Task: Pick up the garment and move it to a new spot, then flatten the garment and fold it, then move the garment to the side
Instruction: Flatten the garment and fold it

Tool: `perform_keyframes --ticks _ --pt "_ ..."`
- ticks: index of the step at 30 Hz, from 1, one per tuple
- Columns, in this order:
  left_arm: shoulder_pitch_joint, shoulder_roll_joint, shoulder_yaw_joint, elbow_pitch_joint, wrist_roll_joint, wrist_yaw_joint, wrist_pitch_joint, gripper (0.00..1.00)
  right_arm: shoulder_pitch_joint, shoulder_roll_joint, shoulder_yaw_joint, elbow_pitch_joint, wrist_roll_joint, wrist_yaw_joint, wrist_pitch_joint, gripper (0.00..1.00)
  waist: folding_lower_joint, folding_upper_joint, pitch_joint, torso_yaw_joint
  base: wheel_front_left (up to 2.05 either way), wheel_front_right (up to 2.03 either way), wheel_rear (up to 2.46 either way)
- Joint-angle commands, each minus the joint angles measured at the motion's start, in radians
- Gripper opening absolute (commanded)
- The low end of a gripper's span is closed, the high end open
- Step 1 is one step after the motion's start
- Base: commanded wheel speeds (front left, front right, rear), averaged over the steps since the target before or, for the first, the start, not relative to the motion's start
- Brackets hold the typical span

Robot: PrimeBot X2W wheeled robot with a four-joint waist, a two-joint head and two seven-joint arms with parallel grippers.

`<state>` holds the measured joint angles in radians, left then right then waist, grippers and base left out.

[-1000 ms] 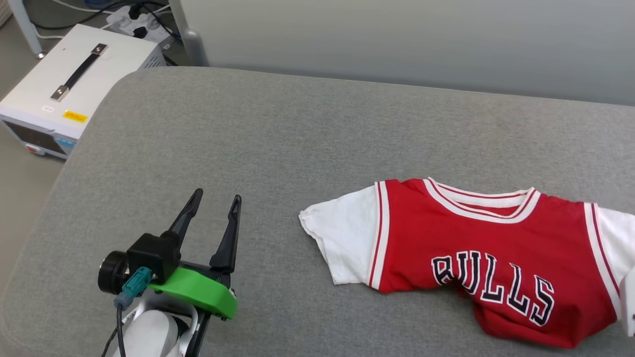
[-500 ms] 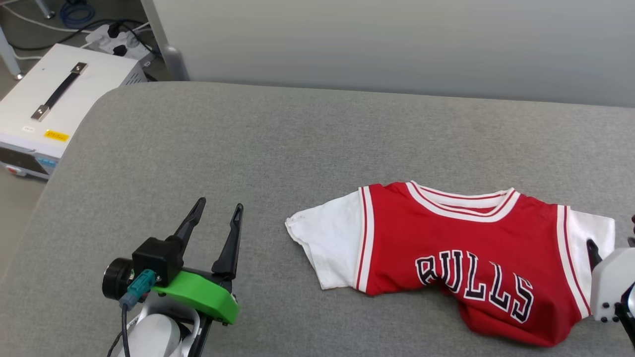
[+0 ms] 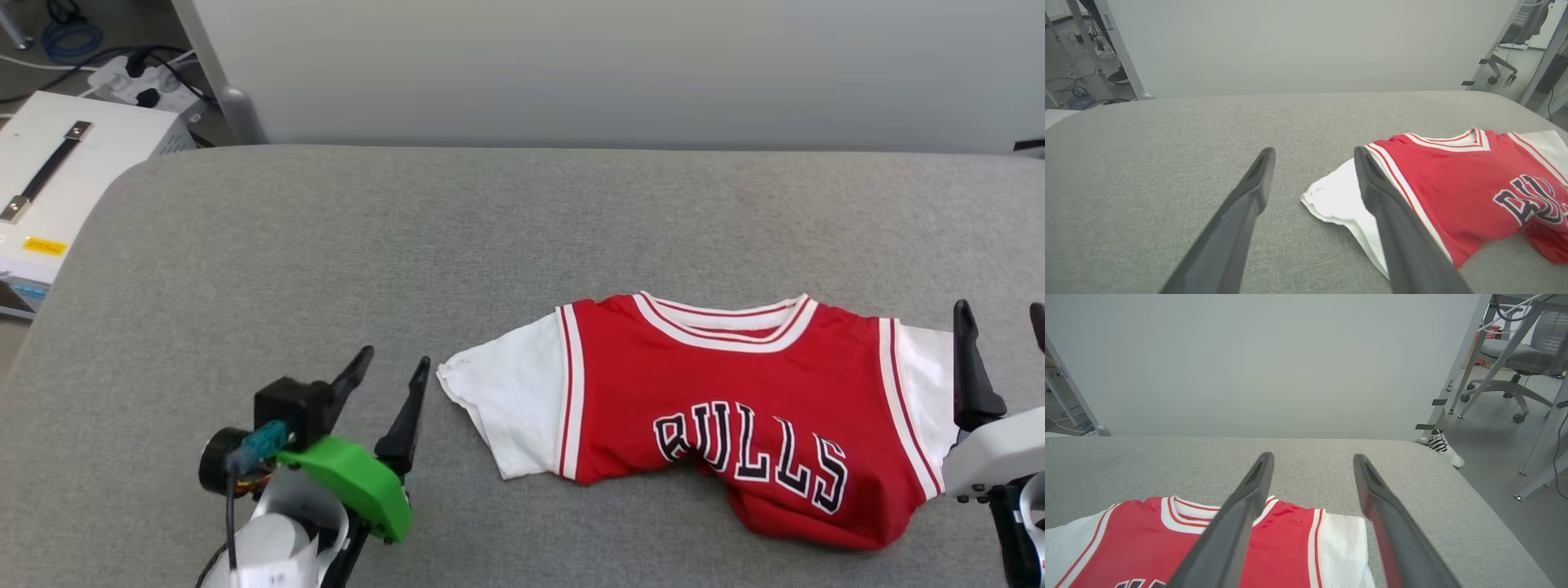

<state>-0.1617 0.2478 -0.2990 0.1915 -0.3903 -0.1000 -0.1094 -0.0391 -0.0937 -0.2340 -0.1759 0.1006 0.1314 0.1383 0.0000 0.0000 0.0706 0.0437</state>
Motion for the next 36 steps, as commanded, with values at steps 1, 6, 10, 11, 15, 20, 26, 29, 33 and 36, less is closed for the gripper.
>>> perform_keyframes --ticks 1,6,10,11,15,20,26,29,33,36 --pt "-0.031 0.007 -0.007 -0.002 -0.018 -0.006 0.046 1.0 0.014 0.006 -0.001 -0.017 0.005 -0.001 -0.025 1.0 0.0 0.0 0.025 -0.023 0.0 0.0 0.0" --pt "-0.144 0.055 -0.078 0.014 -0.06 -0.02 0.347 1.0 0.008 0.027 -0.004 -0.046 0.007 -0.001 -0.088 1.0 0.0 0.0 0.064 -0.058 0.0 0.0 0.0" --pt "-0.253 0.09 -0.115 0.019 -0.141 -0.027 0.589 1.0 -0.01 0.036 0.001 -0.06 0.004 -0.001 -0.105 1.0 0.0 0.0 0.097 -0.082 0.0 0.0 0.0" --pt "-0.275 0.097 -0.12 0.025 -0.156 -0.027 0.631 1.0 -0.013 0.037 0.005 -0.06 0.003 -0.001 -0.107 1.0 0.0 0.0 0.102 -0.086 0.0 0.0 0.0" --pt "-0.341 0.119 -0.142 0.057 -0.234 -0.029 0.792 1.0 -0.026 0.041 0.015 -0.052 0.004 -0.001 -0.12 1.0 0.0 0.0 0.12 -0.112 0.0 0.0 0.0" --pt "-0.394 0.15 -0.158 0.1 -0.257 -0.03 0.868 1.0 -0.037 0.043 0.005 -0.034 0.013 -0.001 -0.13 1.0 0.0 0.0 0.147 -0.138 0.0 0.0 0.0" --pt "-0.411 0.17 -0.163 0.182 -0.242 -0.029 0.854 1.0 -0.048 0.043 0.006 -0.015 0.033 -0.001 -0.149 1.0 0.0 0.0 0.172 -0.16 0.0 0.0 0.0" --pt "-0.412 0.169 -0.161 0.215 -0.241 -0.028 0.828 1.0 -0.053 0.043 -0.008 -0.005 0.045 -0.001 -0.153 1.0 0.0 0.0 0.184 -0.168 0.0 0.0 0.0" --pt "-0.414 0.172 -0.172 0.257 -0.228 -0.029 0.802 1.0 -0.062 0.043 -0.018 0.003 0.052 -0.001 -0.162 1.0 0.0 0.0 0.201 -0.173 0.0 0.0 0.0" --pt "-0.409 0.167 -0.184 0.296 -0.234 -0.029 0.809 0.81 -0.066 0.043 -0.016 0.005 0.052 -0.001 -0.165 1.0 0.0 0.0 0.208 -0.176 0.0 0.0 0.0"
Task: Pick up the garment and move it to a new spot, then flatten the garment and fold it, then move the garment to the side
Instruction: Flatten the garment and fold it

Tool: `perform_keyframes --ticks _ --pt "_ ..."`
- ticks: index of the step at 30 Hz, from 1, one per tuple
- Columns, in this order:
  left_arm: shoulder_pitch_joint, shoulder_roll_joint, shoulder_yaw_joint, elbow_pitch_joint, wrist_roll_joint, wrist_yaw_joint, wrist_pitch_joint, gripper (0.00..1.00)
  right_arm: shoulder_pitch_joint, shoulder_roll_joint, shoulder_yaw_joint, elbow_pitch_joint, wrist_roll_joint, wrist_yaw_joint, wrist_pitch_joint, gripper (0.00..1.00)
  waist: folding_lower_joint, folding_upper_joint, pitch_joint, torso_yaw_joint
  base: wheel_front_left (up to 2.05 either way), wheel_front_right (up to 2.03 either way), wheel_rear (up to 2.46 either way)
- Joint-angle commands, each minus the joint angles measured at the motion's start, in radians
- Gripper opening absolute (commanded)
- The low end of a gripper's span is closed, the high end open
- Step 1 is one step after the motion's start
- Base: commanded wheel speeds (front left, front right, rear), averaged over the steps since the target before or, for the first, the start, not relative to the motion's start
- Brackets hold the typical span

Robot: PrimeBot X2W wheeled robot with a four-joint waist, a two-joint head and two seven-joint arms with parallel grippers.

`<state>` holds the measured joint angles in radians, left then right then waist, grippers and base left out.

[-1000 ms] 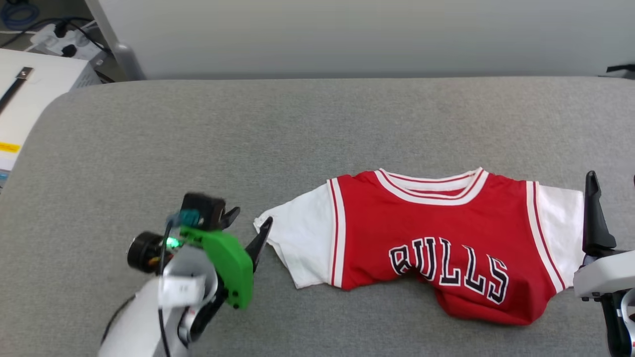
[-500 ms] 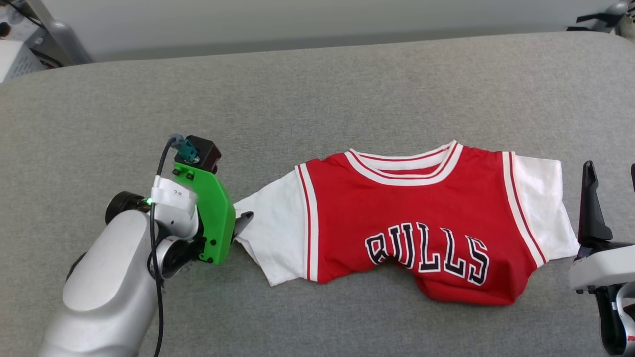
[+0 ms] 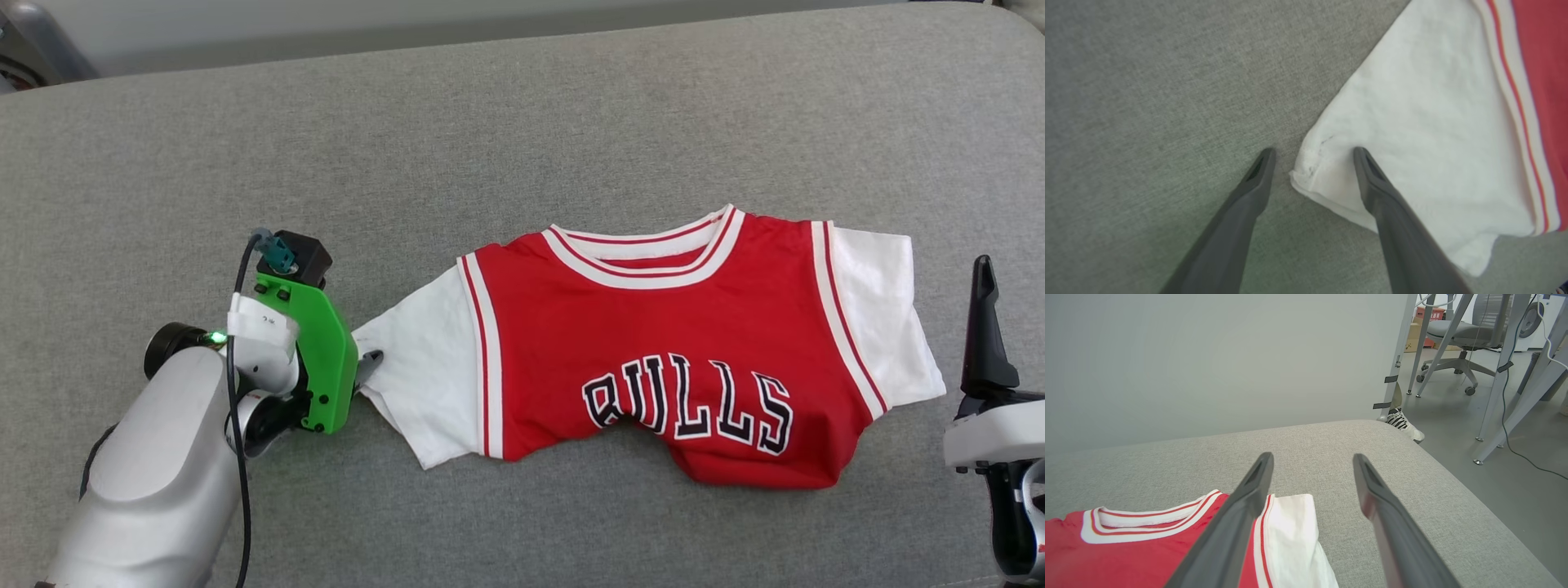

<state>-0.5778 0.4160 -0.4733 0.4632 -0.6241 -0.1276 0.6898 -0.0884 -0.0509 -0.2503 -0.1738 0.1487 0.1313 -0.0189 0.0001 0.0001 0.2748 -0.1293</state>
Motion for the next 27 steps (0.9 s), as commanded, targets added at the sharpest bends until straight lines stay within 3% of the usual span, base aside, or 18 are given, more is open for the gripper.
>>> perform_keyframes --ticks 1,2,6,16,20,27 --pt "0.011 -0.006 -0.011 0.032 -0.013 -0.001 0.018 0.07 -0.018 0.001 0.001 0.004 0.003 -0.001 -0.008 1.0 -0.0001 -0.0001 0.005 -0.003 0.0 0.0 0.0" --pt "0.015 -0.009 -0.012 0.036 -0.022 -0.001 0.022 0.0 -0.019 0.001 0.002 0.005 0.003 -0.001 -0.008 1.0 -0.0001 -0.0001 0.004 -0.002 0.0 0.0 0.0" --pt "0.029 0.004 0.002 0.027 -0.029 0.008 -0.021 0.0 -0.019 0.001 0.001 0.011 -0.007 -0.001 0.001 1.0 -0.0001 -0.0001 -0.007 0.006 0.0 0.0 0.0" --pt "0.141 0.047 0.116 -0.103 -0.069 0.095 -0.173 0.0 0.018 0.001 0.006 0.035 -0.057 -0.001 0.118 1.0 -0.0001 -0.0001 -0.08 0.067 0.0 0.0 0.0" --pt "0.227 0.074 0.137 -0.21 -0.081 0.126 -0.179 0.0 0.032 -0.009 0.019 0.043 -0.073 -0.001 0.205 1.0 -0.0001 -0.0001 -0.1 0.097 0.0 0.0 0.0" --pt "0.372 0.095 0.164 -0.463 -0.098 0.204 -0.173 0.0 0.028 -0.092 0.03 0.043 -0.065 -0.001 0.446 1.0 -0.0001 -0.0001 -0.106 0.149 0.0 0.0 0.0"
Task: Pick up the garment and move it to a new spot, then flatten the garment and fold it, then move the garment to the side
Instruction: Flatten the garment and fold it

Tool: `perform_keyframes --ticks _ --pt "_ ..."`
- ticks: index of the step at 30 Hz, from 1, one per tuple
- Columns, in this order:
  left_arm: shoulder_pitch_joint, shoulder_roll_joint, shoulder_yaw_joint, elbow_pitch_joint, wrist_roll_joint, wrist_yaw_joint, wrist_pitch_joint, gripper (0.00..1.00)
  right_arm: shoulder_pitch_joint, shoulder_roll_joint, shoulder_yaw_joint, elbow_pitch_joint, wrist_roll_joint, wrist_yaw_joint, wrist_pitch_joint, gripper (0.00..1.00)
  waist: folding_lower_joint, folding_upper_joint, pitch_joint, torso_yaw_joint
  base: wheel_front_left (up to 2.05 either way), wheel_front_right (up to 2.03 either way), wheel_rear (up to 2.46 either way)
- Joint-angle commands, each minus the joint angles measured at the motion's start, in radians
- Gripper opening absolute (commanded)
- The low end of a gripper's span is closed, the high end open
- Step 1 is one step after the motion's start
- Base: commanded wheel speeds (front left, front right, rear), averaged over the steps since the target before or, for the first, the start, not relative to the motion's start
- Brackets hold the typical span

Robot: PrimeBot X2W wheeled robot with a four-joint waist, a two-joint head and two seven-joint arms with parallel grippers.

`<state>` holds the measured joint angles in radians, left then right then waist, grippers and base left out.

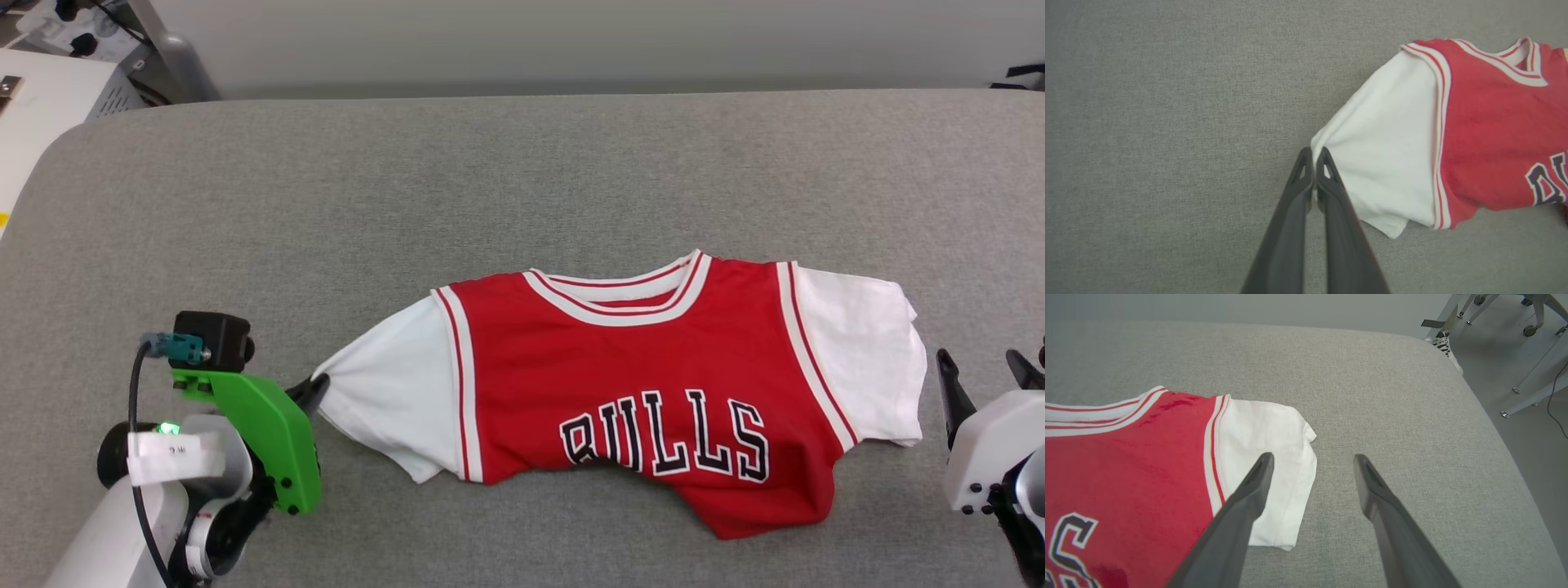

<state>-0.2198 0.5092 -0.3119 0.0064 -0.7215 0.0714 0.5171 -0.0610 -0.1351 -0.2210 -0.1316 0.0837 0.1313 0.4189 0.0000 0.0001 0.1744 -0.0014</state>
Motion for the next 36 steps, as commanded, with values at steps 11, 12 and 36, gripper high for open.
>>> perform_keyframes --ticks 11,12,36 --pt "0.081 0.032 -0.029 -0.264 0.039 0.069 0.062 0.0 -0.171 -0.194 0.076 0.078 0.093 -0.001 0.405 1.0 0.0 -0.0001 0.056 0.075 0.0 0.0 0.0" --pt "0.078 0.032 -0.03 -0.275 0.042 0.071 0.064 0.0 -0.189 -0.203 0.082 0.09 0.104 -0.001 0.422 1.0 0.0 -0.0001 0.064 0.079 0.0 0.0 0.0" --pt "-0.022 0.018 -0.054 -0.296 0.056 0.046 0.057 0.0 -0.346 -0.294 0.235 0.45 0.16 -0.001 0.441 0.28 0.0 -0.0001 0.192 0.141 0.0 0.0 0.0"
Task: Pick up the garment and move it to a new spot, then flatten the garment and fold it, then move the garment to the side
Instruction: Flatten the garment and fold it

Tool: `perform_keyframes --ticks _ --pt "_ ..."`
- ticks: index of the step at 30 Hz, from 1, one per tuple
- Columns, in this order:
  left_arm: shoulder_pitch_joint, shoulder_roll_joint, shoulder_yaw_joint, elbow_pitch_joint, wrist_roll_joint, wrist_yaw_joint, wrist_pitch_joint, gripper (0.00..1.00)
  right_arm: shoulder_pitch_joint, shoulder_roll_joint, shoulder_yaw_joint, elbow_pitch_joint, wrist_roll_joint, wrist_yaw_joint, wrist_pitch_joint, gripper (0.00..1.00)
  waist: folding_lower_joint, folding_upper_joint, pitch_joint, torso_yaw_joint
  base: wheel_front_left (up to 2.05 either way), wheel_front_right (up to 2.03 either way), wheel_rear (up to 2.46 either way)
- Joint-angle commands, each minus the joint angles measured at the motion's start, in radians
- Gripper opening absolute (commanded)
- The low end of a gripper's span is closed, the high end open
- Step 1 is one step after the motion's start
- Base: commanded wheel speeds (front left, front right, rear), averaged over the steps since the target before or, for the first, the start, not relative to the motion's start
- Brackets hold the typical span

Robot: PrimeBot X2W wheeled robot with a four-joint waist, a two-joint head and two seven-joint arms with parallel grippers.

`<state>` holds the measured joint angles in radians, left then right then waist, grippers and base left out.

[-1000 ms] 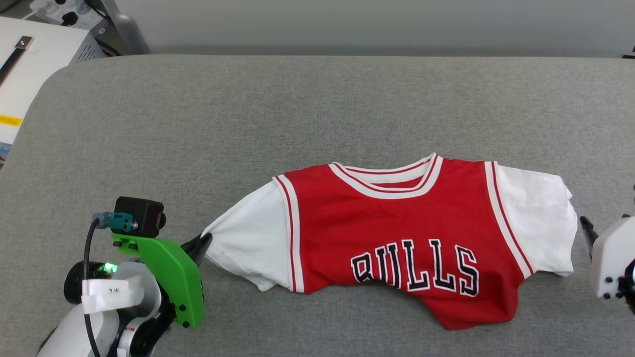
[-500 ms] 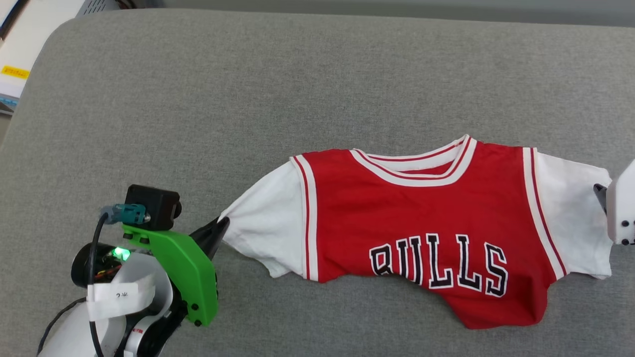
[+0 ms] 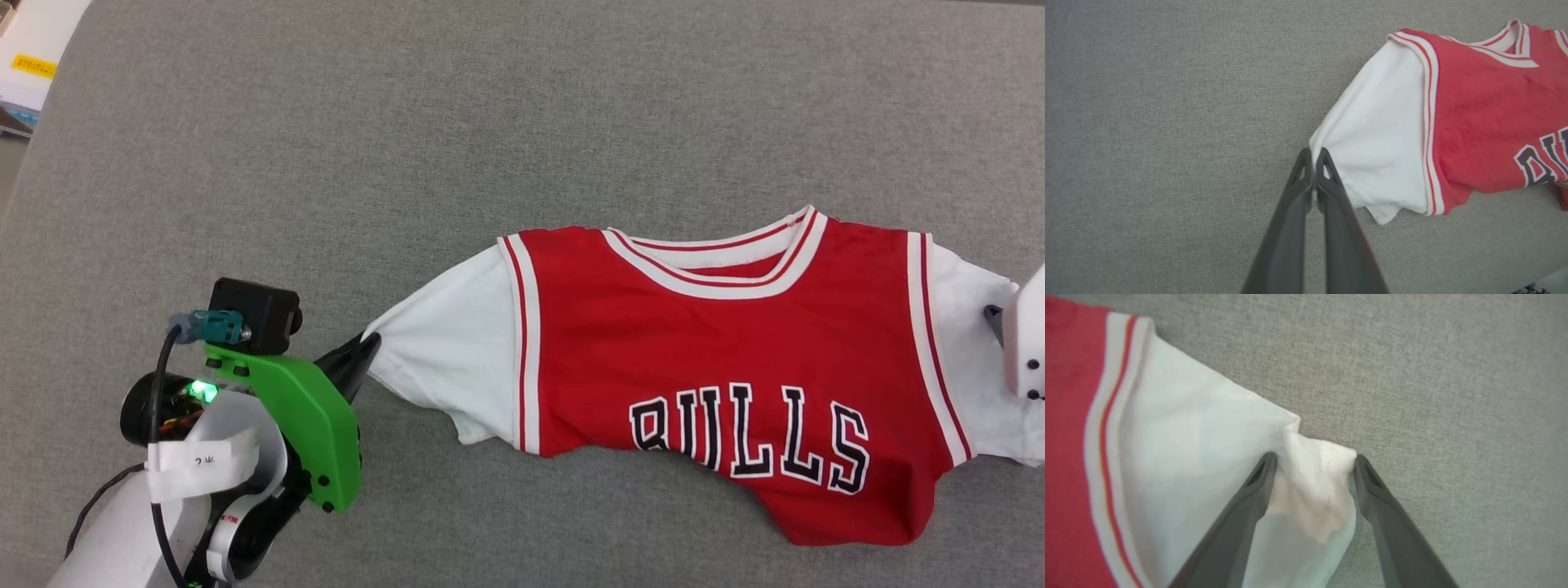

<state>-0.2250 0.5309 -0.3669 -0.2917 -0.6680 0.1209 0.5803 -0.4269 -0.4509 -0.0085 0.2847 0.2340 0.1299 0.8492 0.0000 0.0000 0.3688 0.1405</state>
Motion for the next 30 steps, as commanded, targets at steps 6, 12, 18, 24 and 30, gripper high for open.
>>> perform_keyframes --ticks 6,12,18,24,30 --pt "-0.017 -0.006 0.004 0.04 0.005 -0.003 -0.024 0.0 0.025 0.017 0.017 0.051 0.026 0.001 -0.065 0.0 0.0 0.0 -0.042 -0.007 0.0 0.0 0.0" --pt "-0.02 -0.014 0.024 0.067 0.013 -0.004 -0.085 0.0 0.005 0.016 -0.019 0.046 0.039 0.001 -0.186 0.0 0.0 0.0 -0.118 -0.026 0.0 0.0 0.0" --pt "-0.029 -0.005 0.052 0.078 0.025 0.0 -0.131 0.0 -0.005 -0.01 -0.046 -0.003 0.081 0.001 -0.262 0.0 0.0 0.0 -0.21 -0.047 0.0 0.0 0.0" --pt "-0.04 0.013 0.094 0.042 0.041 0.019 -0.171 0.0 -0.006 -0.037 -0.07 -0.099 0.138 0.001 -0.29 0.0 0.0 0.0 -0.287 -0.068 0.0 0.0 0.0" --pt "-0.064 0.026 0.14 -0.011 0.056 0.037 -0.213 0.0 -0.006 -0.038 -0.103 -0.213 0.166 0.001 -0.3 0.0 0.0 0.0 -0.333 -0.086 0.0 0.0 0.0"
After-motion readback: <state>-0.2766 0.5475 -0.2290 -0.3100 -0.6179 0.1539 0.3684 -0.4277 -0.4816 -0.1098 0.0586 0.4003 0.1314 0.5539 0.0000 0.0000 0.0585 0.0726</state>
